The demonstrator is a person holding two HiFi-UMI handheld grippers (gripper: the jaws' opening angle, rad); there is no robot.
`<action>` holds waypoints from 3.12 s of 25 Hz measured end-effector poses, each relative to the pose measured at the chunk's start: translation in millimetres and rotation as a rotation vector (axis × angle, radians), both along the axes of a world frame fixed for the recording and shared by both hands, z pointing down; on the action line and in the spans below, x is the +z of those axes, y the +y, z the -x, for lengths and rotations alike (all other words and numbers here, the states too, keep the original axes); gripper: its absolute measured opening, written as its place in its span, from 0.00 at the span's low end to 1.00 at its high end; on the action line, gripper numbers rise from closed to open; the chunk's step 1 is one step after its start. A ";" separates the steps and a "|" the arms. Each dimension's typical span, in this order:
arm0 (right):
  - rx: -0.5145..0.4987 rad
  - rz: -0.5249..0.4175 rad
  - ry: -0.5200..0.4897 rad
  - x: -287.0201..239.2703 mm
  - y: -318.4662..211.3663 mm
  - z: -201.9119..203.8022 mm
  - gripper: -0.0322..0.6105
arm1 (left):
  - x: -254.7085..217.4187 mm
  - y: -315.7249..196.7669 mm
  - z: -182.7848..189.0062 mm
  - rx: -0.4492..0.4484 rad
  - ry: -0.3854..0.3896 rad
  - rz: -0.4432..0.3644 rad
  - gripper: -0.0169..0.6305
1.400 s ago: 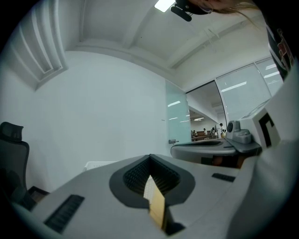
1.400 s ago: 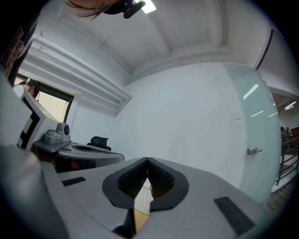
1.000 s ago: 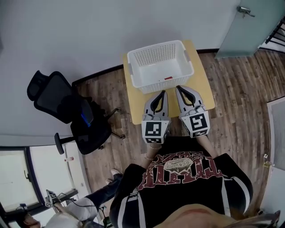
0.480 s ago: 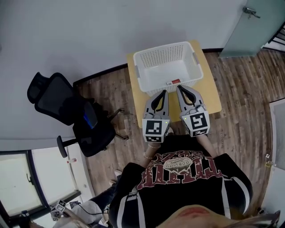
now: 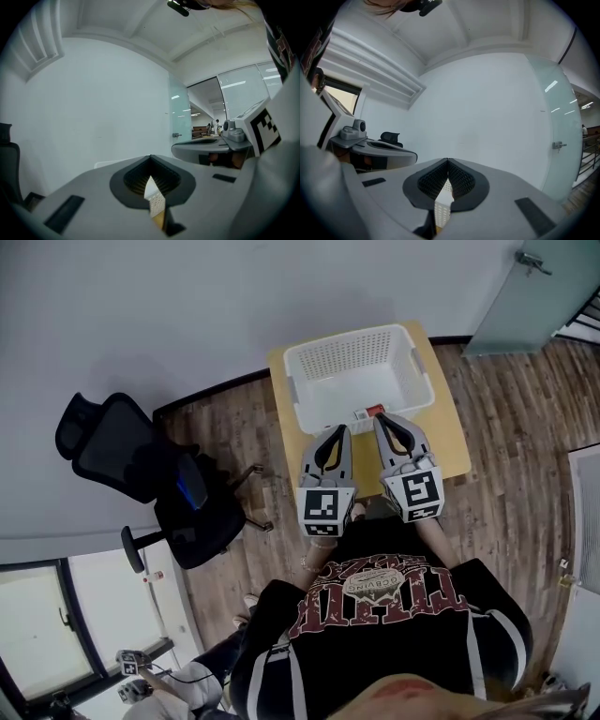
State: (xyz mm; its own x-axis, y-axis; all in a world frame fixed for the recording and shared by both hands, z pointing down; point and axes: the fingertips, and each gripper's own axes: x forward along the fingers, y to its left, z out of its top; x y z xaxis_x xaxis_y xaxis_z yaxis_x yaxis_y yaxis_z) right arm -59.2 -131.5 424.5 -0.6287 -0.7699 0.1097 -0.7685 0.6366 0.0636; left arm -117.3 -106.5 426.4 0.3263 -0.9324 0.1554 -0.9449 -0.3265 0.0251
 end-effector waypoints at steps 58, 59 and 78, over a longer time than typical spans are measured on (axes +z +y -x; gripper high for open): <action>-1.031 0.314 0.662 177.0 -98.4 120.9 0.21 | 46.7 -58.9 105.3 -0.404 0.032 0.177 0.07; -1.054 0.332 0.668 183.7 -95.3 123.4 0.21 | 47.8 -56.7 106.8 -0.411 0.032 0.180 0.07; -1.341 0.463 1.020 290.7 -57.6 124.2 0.38 | 57.8 -19.6 126.2 -0.542 0.057 0.216 0.07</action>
State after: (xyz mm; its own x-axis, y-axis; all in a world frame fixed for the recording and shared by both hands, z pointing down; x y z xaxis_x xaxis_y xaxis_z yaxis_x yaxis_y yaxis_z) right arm -183.5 -189.2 715.2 -0.2939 0.3871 0.8740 0.4884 0.8468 -0.2108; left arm -243.5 -126.1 484.1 -0.1754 -0.9175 0.3570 -0.9707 0.2216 0.0926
